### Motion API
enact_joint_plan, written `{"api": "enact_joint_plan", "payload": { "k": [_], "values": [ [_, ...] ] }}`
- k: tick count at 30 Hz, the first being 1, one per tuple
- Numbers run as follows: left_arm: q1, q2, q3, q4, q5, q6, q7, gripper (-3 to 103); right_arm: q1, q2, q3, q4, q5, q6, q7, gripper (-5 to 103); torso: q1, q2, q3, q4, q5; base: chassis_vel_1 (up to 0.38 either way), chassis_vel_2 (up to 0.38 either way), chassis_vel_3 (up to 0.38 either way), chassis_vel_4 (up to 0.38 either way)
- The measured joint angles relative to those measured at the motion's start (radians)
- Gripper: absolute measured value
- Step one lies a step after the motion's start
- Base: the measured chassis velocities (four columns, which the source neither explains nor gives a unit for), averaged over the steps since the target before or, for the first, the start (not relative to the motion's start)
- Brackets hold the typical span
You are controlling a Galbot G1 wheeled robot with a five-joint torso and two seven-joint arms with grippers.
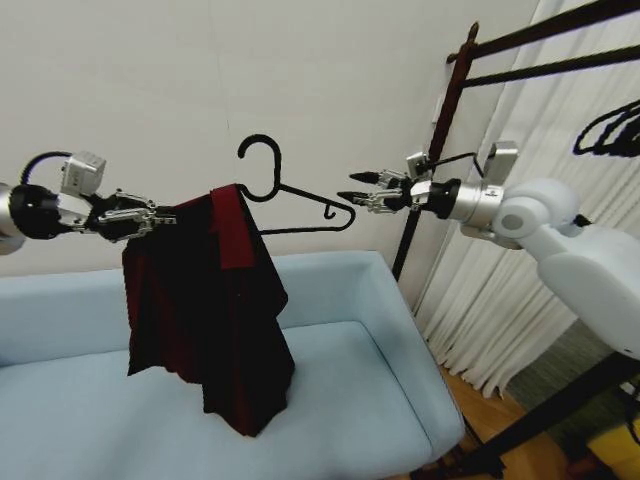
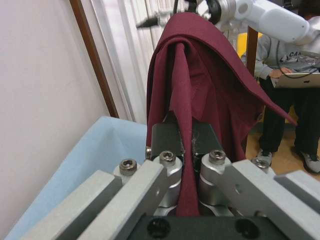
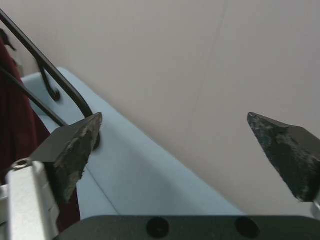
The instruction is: Pick up the clothes from the sofa and hang them on the clothes hanger.
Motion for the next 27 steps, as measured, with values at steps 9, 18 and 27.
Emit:
{"api": "enact_joint_plan", "payload": {
  "k": [9,18,27],
  "values": [
    [-0.007,-0.026,-0.012,0.003,-0.014,-0.001,-0.005,2,-0.247,-0.060,0.103,0.109,0.060,-0.009,0.166,100,0.000,0.000,0.000,0.0002,-0.0003,0.000,0.000,0.000,0.000],
    [-0.007,-0.028,-0.023,0.016,-0.036,-0.002,-0.006,2,-0.354,0.075,0.034,0.296,0.082,-0.015,0.341,100,0.000,0.000,0.000,0.0004,-0.0004,0.000,0.000,0.000,0.000],
    [-0.005,-0.032,-0.021,0.015,-0.036,-0.004,-0.008,2,-0.242,0.211,-0.152,0.362,0.169,0.000,0.544,100,0.000,0.000,0.000,0.0003,-0.0005,0.000,0.000,0.000,0.000]
  ]
}}
